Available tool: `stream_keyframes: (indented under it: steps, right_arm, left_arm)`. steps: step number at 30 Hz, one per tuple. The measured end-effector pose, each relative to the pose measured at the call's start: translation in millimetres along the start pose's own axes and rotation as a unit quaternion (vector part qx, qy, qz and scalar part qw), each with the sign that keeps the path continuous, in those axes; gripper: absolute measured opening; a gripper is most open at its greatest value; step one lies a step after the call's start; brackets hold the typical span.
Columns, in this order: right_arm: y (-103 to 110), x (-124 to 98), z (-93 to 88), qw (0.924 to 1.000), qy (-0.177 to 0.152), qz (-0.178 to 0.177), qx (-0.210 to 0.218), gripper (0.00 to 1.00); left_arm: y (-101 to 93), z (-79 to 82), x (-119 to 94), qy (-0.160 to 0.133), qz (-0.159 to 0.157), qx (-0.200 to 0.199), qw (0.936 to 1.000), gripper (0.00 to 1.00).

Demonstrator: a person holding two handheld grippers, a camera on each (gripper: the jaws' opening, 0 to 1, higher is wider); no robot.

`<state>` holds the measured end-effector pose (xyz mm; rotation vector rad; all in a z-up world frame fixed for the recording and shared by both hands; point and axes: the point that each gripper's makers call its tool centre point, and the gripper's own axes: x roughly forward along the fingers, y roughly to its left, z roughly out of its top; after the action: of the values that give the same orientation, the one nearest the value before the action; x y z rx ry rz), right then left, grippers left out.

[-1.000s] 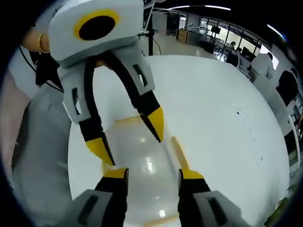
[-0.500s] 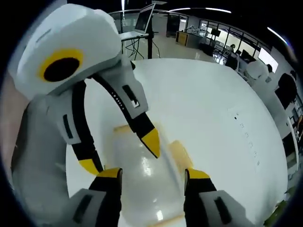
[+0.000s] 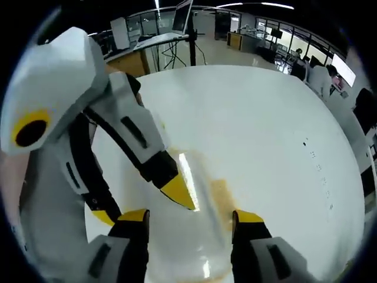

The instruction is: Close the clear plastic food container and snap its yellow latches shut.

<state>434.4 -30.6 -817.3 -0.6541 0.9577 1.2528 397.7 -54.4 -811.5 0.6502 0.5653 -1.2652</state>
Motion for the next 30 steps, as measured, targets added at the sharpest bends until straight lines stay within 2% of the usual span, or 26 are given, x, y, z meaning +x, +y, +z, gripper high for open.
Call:
stream_keyframes:
  steps: [5, 9, 11, 12, 16, 17, 22, 30]
  right_arm:
    - [-0.4, 3.0, 0.4, 0.9995, 0.019, 0.022, 0.009, 0.55]
    - [-0.1, 4.6, 0.2, 0.9988, 0.035, 0.036, 0.005, 0.55]
    - [-0.6, 6.0, 0.2, 0.9981, 0.042, 0.043, 0.017, 0.56]
    - [-1.1, 7.0, 0.7, 0.9977, 0.048, 0.044, 0.021, 0.56]
    - [-0.7, 8.2, 0.0, 0.9958, 0.073, 0.053, 0.016, 0.55]
    - [-0.9, 8.7, 0.1, 0.9955, 0.075, 0.057, 0.015, 0.55]
    - [-6.1, 10.2, -0.3, 0.9929, 0.091, 0.067, 0.036, 0.49]
    - [-4.0, 12.0, -1.0, 0.991, 0.094, 0.091, 0.029, 0.49]
  left_arm:
    - [-1.1, -1.6, 2.8, 0.011, 0.005, 0.026, 0.9996, 0.53]
    - [0.4, -1.1, 3.0, 0.015, 0.007, 0.019, 0.9997, 0.52]
    - [0.7, -1.4, 3.1, 0.017, 0.007, 0.017, 0.9997, 0.52]
    - [0.7, -1.4, 3.2, 0.017, 0.008, 0.013, 0.9997, 0.52]
    - [3.5, 3.1, 2.8, -0.007, 0.013, -0.054, 0.9985, 0.51]
    - [4.6, 2.2, 2.4, -0.003, 0.011, -0.042, 0.999, 0.51]
    - [3.2, 2.2, 3.6, -0.004, 0.015, -0.046, 0.9988, 0.5]
    - [1.5, 3.0, 6.9, -0.002, 0.021, -0.031, 0.9993, 0.5]
